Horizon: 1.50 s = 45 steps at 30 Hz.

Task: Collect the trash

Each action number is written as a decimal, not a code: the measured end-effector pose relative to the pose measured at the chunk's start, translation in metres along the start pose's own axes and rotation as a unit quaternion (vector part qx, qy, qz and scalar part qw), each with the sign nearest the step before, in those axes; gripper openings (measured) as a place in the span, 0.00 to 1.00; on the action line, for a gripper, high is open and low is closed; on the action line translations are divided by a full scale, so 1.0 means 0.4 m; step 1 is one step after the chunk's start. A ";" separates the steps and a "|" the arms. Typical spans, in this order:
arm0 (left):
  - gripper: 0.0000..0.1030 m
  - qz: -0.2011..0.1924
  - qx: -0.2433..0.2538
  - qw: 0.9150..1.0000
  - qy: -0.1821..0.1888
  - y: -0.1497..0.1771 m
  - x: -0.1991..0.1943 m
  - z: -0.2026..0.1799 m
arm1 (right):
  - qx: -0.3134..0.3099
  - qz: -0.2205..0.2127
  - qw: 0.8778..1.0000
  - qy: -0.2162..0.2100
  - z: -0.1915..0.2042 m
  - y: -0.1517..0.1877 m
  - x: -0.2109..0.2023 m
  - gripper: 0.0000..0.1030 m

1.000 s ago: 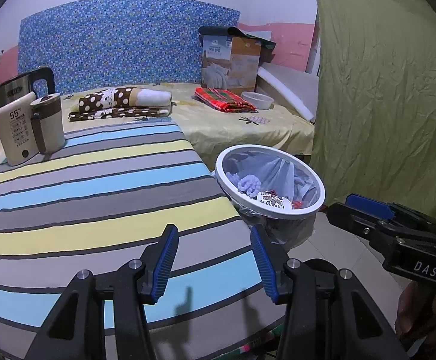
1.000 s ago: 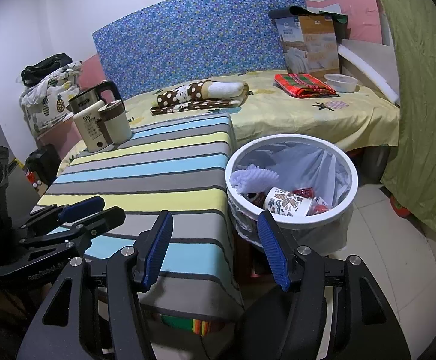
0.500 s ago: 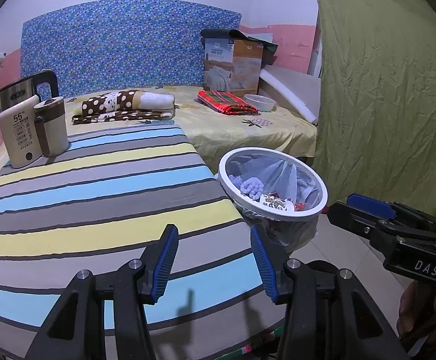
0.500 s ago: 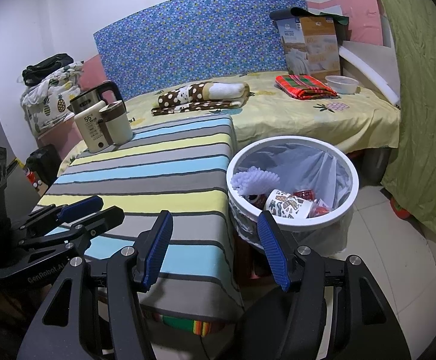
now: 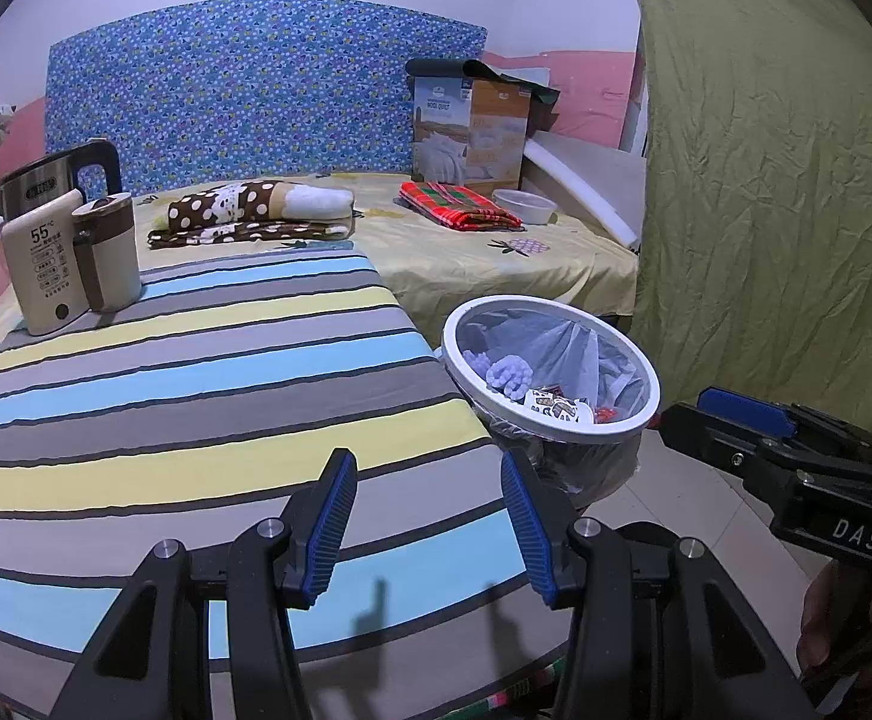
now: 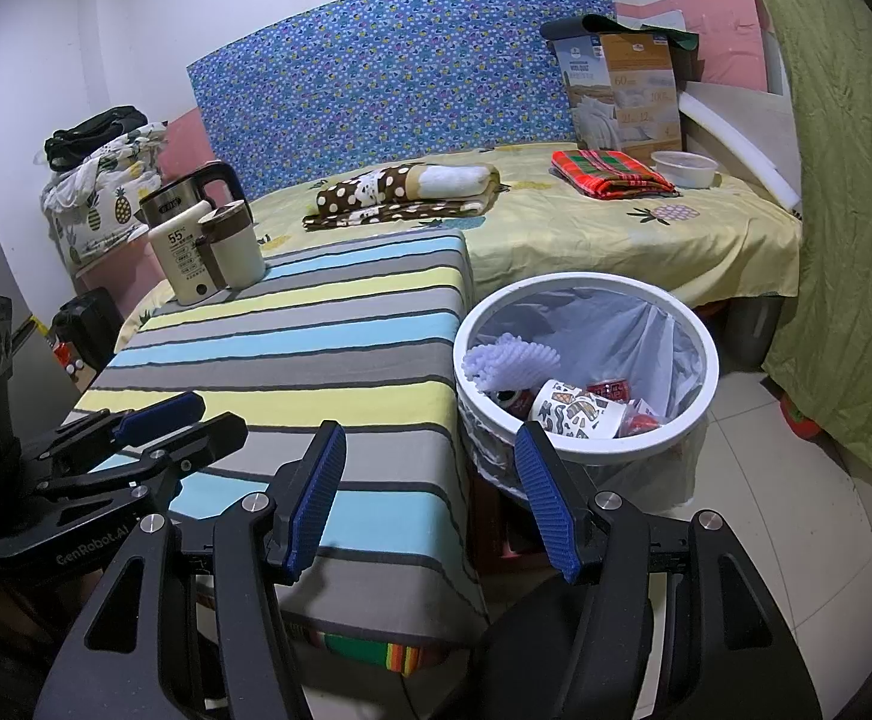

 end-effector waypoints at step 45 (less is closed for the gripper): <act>0.48 0.002 0.015 1.000 -0.016 0.014 0.006 -0.015 | 0.002 0.004 1.000 0.000 -0.008 0.005 0.008 0.59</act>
Point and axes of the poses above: each gripper's, at about its wrist camera, not at the fingertips, and x roughly the way its jaws point, z to its left, y to its underside, the point moved 1 cm from there along x, roughly the way its jaws point, and after that the axes turned 1 degree about z, right-handed, at the moved point
